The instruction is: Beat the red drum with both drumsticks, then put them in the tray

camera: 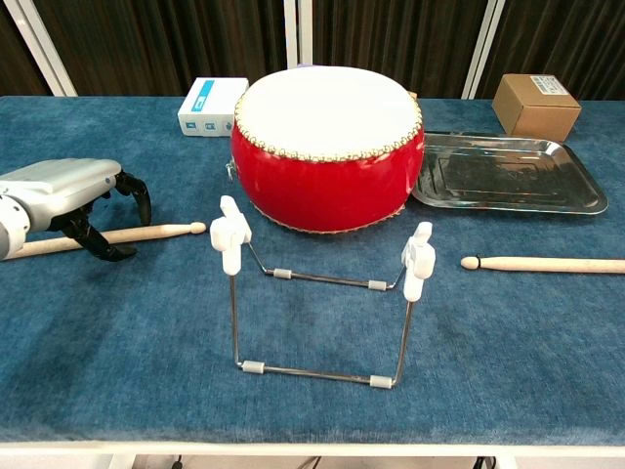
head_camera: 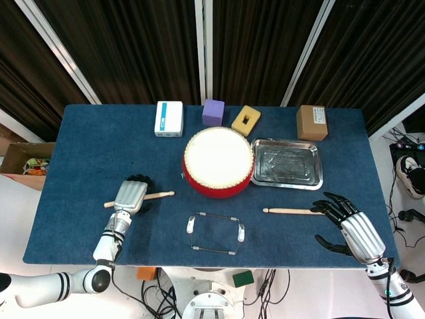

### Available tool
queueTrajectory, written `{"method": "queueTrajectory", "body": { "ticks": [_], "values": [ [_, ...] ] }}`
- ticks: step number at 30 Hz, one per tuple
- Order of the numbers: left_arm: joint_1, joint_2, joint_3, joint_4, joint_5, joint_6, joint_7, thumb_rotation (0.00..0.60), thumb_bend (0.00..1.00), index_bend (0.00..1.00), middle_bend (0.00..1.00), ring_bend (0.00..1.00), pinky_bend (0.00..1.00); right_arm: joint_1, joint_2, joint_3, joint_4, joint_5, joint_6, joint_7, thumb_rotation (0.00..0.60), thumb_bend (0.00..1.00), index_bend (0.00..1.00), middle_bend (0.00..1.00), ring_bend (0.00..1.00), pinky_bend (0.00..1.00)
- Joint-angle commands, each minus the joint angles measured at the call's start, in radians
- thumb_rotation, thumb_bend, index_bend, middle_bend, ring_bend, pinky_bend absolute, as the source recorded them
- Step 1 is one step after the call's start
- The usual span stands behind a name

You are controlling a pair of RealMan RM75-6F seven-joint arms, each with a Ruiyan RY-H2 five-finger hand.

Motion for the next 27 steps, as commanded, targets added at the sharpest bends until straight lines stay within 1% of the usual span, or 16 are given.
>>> {"method": "queueTrajectory", "body": {
  "ticks": [1,8,12,15,18,21,24,27],
  "values": [
    [-0.006,-0.015,-0.004,0.022,-0.009,-0.006,0.002,0.6,0.29,0.45,0.25,0.18,0.21,-0.001,0.002,0.0,-0.001,0.002,0.001,0.001,0.6,0.18,0.34,0.3,0.11,0.23],
    [-0.007,-0.03,-0.001,0.055,-0.004,-0.001,-0.001,0.6,0.34,0.5,0.25,0.18,0.21,-0.003,0.001,0.002,0.0,0.013,-0.002,0.004,0.6,0.18,0.34,0.3,0.11,0.23],
    [-0.003,-0.037,0.001,0.066,0.007,0.01,-0.008,0.6,0.4,0.55,0.27,0.18,0.21,-0.001,-0.001,0.001,0.002,0.016,-0.009,0.006,0.6,0.18,0.34,0.3,0.11,0.23],
    [0.008,-0.041,0.002,0.073,0.038,0.027,-0.045,0.6,0.47,0.6,0.31,0.18,0.21,-0.001,-0.001,0.002,0.001,0.018,-0.01,0.006,0.6,0.18,0.34,0.3,0.11,0.23],
    [0.027,-0.033,0.01,0.072,0.074,0.038,-0.1,0.6,0.49,0.63,0.34,0.2,0.21,-0.002,0.0,0.002,0.001,0.019,-0.008,0.007,0.6,0.18,0.34,0.3,0.11,0.23],
    [0.058,-0.022,0.019,0.072,0.153,0.079,-0.199,0.6,0.49,0.63,0.37,0.21,0.22,-0.004,0.0,0.003,0.001,0.021,-0.006,0.009,0.6,0.18,0.34,0.3,0.11,0.23],
    [0.099,-0.011,0.031,0.082,0.252,0.142,-0.35,0.6,0.49,0.63,0.39,0.22,0.22,-0.007,-0.001,0.002,0.001,0.021,-0.003,0.008,0.6,0.18,0.34,0.3,0.11,0.23],
    [0.145,-0.006,0.032,0.108,0.342,0.205,-0.573,0.6,0.5,0.63,0.41,0.24,0.24,-0.008,-0.002,0.003,-0.002,0.021,-0.002,0.007,0.6,0.18,0.34,0.3,0.11,0.23]
  ]
}}
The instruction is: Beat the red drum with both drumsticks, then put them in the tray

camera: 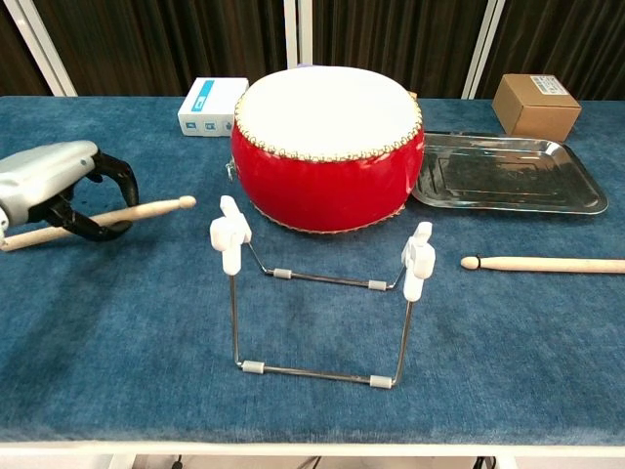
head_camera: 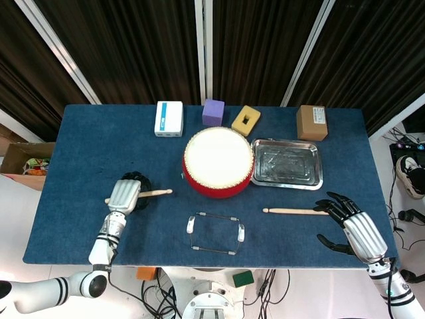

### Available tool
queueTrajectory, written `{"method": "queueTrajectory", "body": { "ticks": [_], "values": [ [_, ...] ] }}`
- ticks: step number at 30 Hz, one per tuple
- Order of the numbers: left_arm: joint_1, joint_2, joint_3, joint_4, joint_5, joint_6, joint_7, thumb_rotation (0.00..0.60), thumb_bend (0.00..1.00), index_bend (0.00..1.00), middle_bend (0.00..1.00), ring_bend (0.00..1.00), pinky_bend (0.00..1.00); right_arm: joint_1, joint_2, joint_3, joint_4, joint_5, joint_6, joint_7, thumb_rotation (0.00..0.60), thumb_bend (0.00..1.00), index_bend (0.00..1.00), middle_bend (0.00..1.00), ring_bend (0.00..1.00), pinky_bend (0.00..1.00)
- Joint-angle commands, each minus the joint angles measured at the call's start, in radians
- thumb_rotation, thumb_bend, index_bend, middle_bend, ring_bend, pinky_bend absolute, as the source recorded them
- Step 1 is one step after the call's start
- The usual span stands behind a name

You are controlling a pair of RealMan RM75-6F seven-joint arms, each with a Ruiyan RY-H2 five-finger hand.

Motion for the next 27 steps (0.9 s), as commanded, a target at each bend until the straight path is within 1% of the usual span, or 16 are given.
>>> {"method": "queueTrajectory", "body": {
  "ticks": [1,4,6,8,9,12,18,21,25,27],
  "values": [
    [0.08,0.014,0.011,0.041,0.16,0.109,-0.33,0.6,0.51,0.63,0.42,0.25,0.25,0.0,0.0,0.0,-0.002,-0.001,0.0,-0.002,0.6,0.18,0.34,0.3,0.11,0.23],
    [0.11,0.005,0.0,0.084,0.193,0.137,-0.539,0.6,0.51,0.63,0.44,0.26,0.26,0.001,-0.001,0.001,-0.008,-0.004,0.0,-0.009,0.6,0.18,0.34,0.3,0.11,0.23],
    [0.128,-0.004,-0.019,0.11,0.188,0.137,-0.686,0.6,0.51,0.63,0.45,0.28,0.27,0.001,-0.002,0.001,-0.013,-0.006,-0.001,-0.016,0.6,0.18,0.34,0.3,0.11,0.23],
    [0.142,-0.012,-0.04,0.124,0.175,0.126,-0.823,0.6,0.51,0.62,0.47,0.29,0.27,0.0,-0.003,0.0,-0.016,-0.007,-0.002,-0.02,0.6,0.18,0.34,0.3,0.11,0.23],
    [0.15,-0.014,-0.056,0.13,0.164,0.116,-0.916,0.6,0.51,0.62,0.47,0.29,0.28,-0.002,-0.004,-0.001,-0.017,-0.006,-0.002,-0.023,0.6,0.18,0.34,0.3,0.11,0.23],
    [0.165,-0.005,-0.085,0.139,0.148,0.077,-1.119,0.6,0.51,0.59,0.47,0.29,0.32,-0.008,-0.007,-0.003,-0.018,-0.004,0.003,-0.025,0.6,0.18,0.34,0.3,0.11,0.23],
    [0.179,0.027,-0.105,0.132,0.151,-0.006,-1.408,0.6,0.51,0.52,0.47,0.31,0.36,-0.015,-0.008,-0.002,-0.02,-0.004,0.013,-0.029,0.6,0.18,0.34,0.3,0.11,0.23],
    [0.184,0.046,-0.113,0.119,0.158,-0.054,-1.572,0.6,0.51,0.49,0.46,0.32,0.36,-0.016,-0.007,-0.002,-0.022,-0.005,0.013,-0.033,0.6,0.18,0.34,0.3,0.11,0.23],
    [0.188,0.057,-0.117,0.118,0.176,-0.089,-1.711,0.6,0.51,0.47,0.46,0.32,0.38,-0.017,-0.007,-0.002,-0.026,-0.003,0.011,-0.037,0.6,0.18,0.34,0.3,0.11,0.23],
    [0.188,0.064,-0.115,0.114,0.193,-0.103,-1.783,0.6,0.51,0.43,0.45,0.33,0.38,-0.018,-0.006,-0.001,-0.027,-0.004,0.012,-0.038,0.6,0.18,0.34,0.3,0.11,0.23]
  ]
}}
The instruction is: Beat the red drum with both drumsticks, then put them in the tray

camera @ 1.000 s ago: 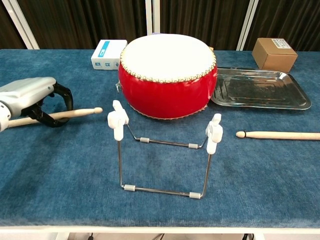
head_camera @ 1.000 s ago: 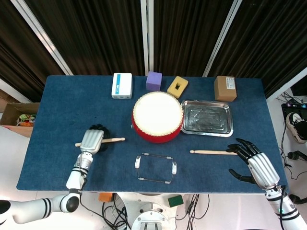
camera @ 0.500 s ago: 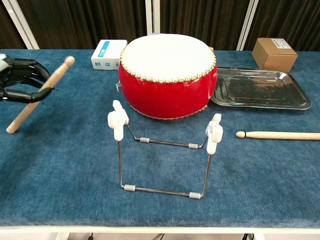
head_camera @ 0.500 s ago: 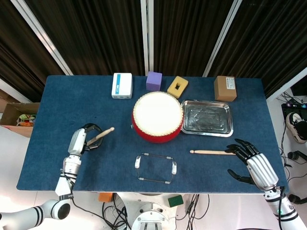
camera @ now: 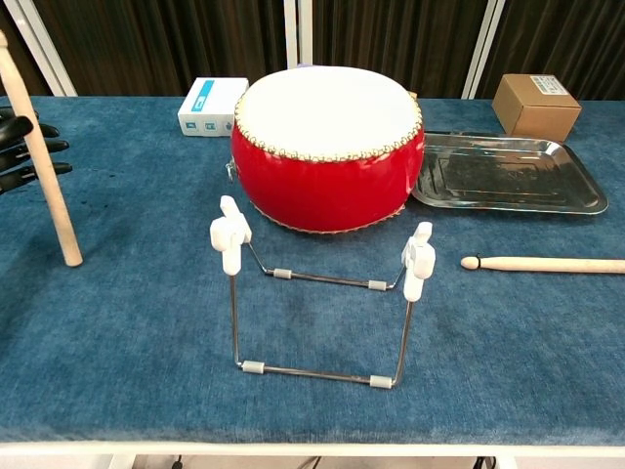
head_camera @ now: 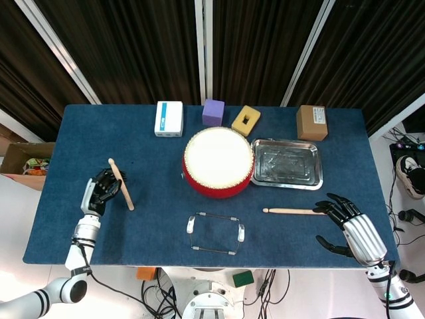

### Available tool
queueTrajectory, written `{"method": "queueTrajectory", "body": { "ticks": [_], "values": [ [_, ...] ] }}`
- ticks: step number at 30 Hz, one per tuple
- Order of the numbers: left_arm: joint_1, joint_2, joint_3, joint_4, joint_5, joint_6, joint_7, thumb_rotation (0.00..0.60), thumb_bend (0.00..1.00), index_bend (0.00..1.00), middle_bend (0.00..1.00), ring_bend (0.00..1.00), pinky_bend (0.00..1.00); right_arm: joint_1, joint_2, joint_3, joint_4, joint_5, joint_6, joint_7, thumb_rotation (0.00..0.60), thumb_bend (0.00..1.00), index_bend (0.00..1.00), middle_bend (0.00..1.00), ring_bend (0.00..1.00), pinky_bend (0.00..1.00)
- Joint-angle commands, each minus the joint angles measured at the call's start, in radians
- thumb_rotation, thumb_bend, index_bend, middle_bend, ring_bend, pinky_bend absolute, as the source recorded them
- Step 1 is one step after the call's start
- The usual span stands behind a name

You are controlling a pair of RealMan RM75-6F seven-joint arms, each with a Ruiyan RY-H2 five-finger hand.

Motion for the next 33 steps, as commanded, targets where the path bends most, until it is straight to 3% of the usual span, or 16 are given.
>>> {"method": "queueTrajectory", "body": {
  "ticks": [1,9,13,16,21,33],
  "values": [
    [0.013,0.027,-0.011,-0.006,0.04,-0.061,-0.192,0.6,0.51,0.41,0.44,0.33,0.38,-0.001,0.0,0.001,-0.002,0.0,0.001,-0.002,0.6,0.18,0.34,0.3,0.11,0.23],
    [0.011,0.043,0.009,-0.002,0.122,-0.055,-0.424,0.6,0.43,0.36,0.44,0.38,0.42,-0.004,0.001,0.003,-0.003,0.002,0.003,-0.002,0.6,0.18,0.34,0.3,0.11,0.23],
    [0.006,0.042,0.019,0.0,0.133,-0.048,-0.4,0.6,0.32,0.36,0.46,0.41,0.43,-0.003,0.001,0.005,-0.003,0.002,0.005,-0.001,0.6,0.18,0.34,0.3,0.11,0.23],
    [0.008,0.041,0.019,-0.011,0.119,-0.038,-0.334,0.593,0.25,0.41,0.51,0.46,0.44,-0.003,0.002,0.007,-0.004,0.0,0.006,-0.002,0.6,0.18,0.34,0.3,0.11,0.23],
    [0.023,0.035,0.02,-0.04,0.081,-0.011,-0.15,0.532,0.16,0.54,0.64,0.61,0.56,-0.005,0.008,0.012,-0.009,-0.002,0.016,-0.005,0.6,0.18,0.34,0.3,0.11,0.23],
    [0.063,0.019,0.038,-0.073,0.017,0.029,0.18,0.392,0.12,0.67,0.76,0.71,0.7,-0.002,0.043,0.029,-0.049,-0.014,0.033,-0.028,0.6,0.18,0.34,0.3,0.11,0.23]
  ]
}}
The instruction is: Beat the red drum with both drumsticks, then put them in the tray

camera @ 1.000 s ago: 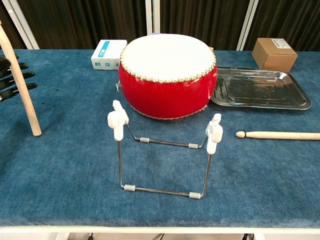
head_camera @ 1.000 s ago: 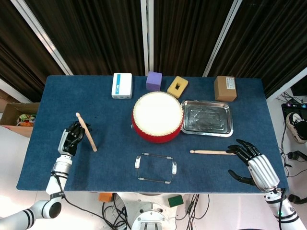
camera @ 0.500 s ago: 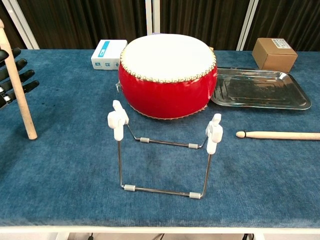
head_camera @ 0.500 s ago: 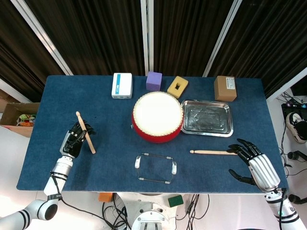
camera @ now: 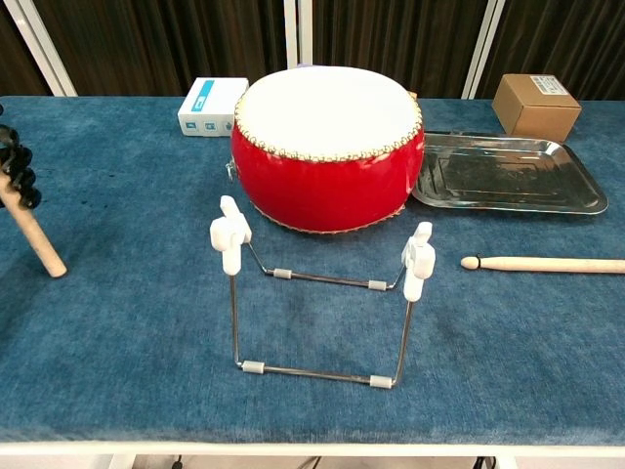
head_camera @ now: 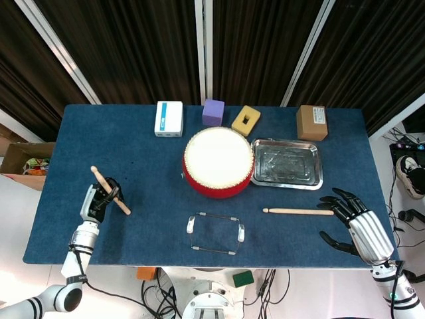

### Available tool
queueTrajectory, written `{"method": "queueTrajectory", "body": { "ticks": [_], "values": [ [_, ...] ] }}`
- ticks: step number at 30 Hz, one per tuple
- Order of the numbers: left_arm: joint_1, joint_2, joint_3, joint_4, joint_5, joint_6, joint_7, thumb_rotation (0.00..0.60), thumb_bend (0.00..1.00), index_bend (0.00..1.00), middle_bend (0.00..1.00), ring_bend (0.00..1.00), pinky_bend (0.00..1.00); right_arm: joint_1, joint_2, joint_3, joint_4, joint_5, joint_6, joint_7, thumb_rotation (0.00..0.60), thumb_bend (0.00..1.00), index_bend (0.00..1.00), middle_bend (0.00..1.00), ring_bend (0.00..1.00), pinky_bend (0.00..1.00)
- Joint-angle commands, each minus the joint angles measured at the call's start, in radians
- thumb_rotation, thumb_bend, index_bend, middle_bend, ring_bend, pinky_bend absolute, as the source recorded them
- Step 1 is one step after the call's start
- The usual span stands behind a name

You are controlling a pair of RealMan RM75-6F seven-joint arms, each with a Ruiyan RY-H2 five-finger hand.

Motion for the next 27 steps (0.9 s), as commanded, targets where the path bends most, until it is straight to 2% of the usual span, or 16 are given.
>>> {"method": "queueTrajectory", "body": {
  "ticks": [1,7,19,22,24,27],
  "values": [
    [0.019,-0.015,0.012,-0.005,-0.017,0.021,0.078,0.392,0.12,0.68,0.76,0.72,0.71,0.0,0.001,0.001,-0.003,0.0,-0.002,-0.002,0.6,0.18,0.34,0.3,0.11,0.23],
    [0.03,-0.047,0.037,0.016,-0.007,0.021,0.13,0.402,0.12,0.7,0.78,0.74,0.72,-0.003,-0.001,0.001,-0.005,0.004,-0.001,0.001,0.6,0.18,0.34,0.3,0.11,0.23],
    [0.037,-0.114,0.06,0.078,0.022,0.024,0.18,0.501,0.12,0.74,0.81,0.76,0.74,-0.015,-0.003,0.0,0.0,0.008,0.013,0.013,0.6,0.18,0.34,0.3,0.11,0.23],
    [0.038,-0.122,0.057,0.087,0.023,0.026,0.185,0.571,0.12,0.75,0.81,0.77,0.75,-0.018,-0.004,0.0,0.003,0.008,0.016,0.016,0.6,0.18,0.34,0.3,0.11,0.23],
    [0.04,-0.128,0.054,0.094,0.022,0.029,0.187,0.599,0.12,0.77,0.82,0.78,0.77,-0.019,-0.004,0.001,0.004,0.008,0.018,0.017,0.6,0.18,0.34,0.3,0.11,0.23],
    [0.043,-0.135,0.046,0.101,0.018,0.034,0.183,0.6,0.12,0.8,0.86,0.81,0.84,-0.021,-0.005,0.002,0.005,0.008,0.022,0.019,0.6,0.18,0.34,0.3,0.11,0.23]
  ]
}}
